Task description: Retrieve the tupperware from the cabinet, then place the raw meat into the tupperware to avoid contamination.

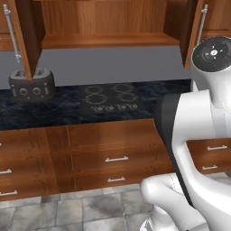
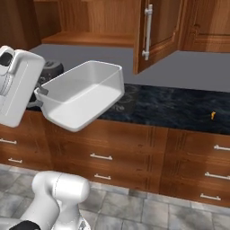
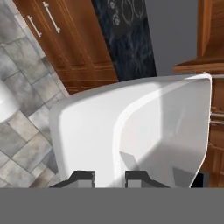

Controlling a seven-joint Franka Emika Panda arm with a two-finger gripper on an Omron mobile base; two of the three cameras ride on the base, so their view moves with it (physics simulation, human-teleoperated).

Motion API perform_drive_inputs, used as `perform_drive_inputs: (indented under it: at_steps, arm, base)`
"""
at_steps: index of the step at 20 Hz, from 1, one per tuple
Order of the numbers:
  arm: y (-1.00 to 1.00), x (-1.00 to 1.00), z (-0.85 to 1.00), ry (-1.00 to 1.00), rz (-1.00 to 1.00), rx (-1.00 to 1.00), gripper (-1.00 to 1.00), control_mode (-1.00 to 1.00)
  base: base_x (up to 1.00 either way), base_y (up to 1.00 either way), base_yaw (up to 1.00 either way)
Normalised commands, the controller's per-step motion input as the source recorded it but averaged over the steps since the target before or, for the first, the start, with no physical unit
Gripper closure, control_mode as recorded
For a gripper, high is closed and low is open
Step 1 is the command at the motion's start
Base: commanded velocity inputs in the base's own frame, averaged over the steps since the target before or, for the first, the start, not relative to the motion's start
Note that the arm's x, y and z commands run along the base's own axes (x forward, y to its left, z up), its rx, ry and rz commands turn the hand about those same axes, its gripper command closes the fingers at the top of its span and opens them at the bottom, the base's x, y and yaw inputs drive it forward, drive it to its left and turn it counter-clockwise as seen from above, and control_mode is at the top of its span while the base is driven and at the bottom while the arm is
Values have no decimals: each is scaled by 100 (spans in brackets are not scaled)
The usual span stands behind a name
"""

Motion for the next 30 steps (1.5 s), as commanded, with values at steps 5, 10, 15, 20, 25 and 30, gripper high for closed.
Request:
perform_drive_inputs:
  at_steps: [5,10,15,20,25,30]
  arm:
    - [0,0,0,0,0,0,100,100]
    - [0,0,0,0,0,0,100,100]
    - [0,0,0,0,0,0,100,100]
    - [0,0,0,0,0,0,100,100]
    - [0,0,0,0,0,0,100,100]
    - [0,0,0,0,0,0,100,100]
  base:
    - [-32,-53,2]
    - [-28,-57,3]
    - [-18,-63,4]
    - [-2,-64,4]
    - [0,-62,3]
    - [0,-59,1]
